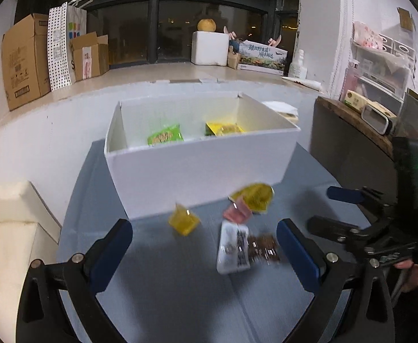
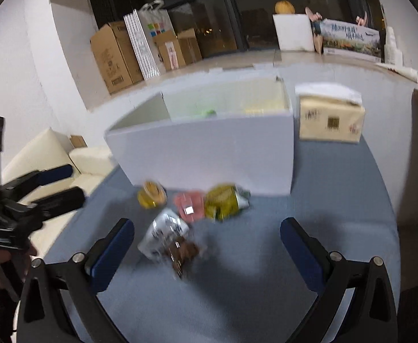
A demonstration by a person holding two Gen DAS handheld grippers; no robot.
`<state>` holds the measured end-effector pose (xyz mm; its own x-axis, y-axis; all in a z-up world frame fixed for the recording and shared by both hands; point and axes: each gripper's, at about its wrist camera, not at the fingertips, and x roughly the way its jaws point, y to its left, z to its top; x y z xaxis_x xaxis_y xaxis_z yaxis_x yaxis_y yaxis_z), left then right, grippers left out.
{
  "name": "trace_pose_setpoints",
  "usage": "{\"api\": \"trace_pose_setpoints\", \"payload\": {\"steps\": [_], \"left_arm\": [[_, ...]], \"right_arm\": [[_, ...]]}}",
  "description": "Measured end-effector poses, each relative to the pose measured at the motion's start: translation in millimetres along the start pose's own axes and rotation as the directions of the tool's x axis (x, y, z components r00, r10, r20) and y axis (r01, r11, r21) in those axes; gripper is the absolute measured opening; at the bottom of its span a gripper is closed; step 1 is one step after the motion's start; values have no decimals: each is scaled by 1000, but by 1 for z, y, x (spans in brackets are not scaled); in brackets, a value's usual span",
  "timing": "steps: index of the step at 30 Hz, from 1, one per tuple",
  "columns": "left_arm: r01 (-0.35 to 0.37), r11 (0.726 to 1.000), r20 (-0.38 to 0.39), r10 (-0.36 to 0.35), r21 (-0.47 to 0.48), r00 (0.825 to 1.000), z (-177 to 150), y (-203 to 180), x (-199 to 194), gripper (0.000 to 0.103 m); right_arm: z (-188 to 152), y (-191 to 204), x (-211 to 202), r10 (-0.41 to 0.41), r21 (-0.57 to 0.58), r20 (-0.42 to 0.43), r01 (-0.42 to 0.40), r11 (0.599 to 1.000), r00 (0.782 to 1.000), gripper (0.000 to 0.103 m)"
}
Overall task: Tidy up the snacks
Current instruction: 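Grasp the white-and-brown meat packet with the right gripper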
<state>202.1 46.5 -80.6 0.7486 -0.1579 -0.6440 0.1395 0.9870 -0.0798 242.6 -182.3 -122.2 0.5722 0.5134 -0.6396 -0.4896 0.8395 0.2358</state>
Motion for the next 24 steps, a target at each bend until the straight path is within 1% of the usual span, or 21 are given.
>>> {"api": "trace_pose_setpoints", "payload": {"steps": [2,5,7,10,14,15,16,17,20,22,24], "left_arm": [[-3,1000,-7,3,-3,1000,-10,-1,-3,103],[6,1000,-21,-7,-23,1000,-19,0,-5,103],[12,999,-29,-13,-36,999,-24,3,-6,103],[10,999,-33,-11,-41,999,-27,6,-8,103],[6,999,-33,-8,-39,999,-29,11,-12,103],[5,999,-34,-7,-38,999,-30,12,-13,103],[4,999,-34,-5,-36,999,-30,13,-13,103],[3,999,-38,-4,-36,999,-31,14,-12,103],[3,999,-47,-5,-47,999,-33,18,-9,103],[10,999,-51,-13,-53,999,-35,19,-8,103],[8,999,-53,-11,-54,999,-37,19,-6,103]], "right_arm": [[-8,2,5,8,0,-21,-8,1000,1000,103],[-16,12,13,46,-26,-42,-47,999,998,103],[-19,24,25,72,-82,-77,-78,994,994,103],[-20,37,48,93,-150,-160,-117,982,983,103],[-18,39,75,69,-210,-225,-117,971,972,100],[-17,38,81,65,-213,-243,-118,970,968,94],[-15,38,81,62,-225,-232,-115,968,971,90],[-13,37,83,72,-221,-242,-127,967,968,84],[-10,39,86,70,-229,-252,-130,965,965,79],[-15,43,83,71,-254,-244,-134,958,967,68],[-20,45,78,75,-250,-235,-135,959,969,63]]}}
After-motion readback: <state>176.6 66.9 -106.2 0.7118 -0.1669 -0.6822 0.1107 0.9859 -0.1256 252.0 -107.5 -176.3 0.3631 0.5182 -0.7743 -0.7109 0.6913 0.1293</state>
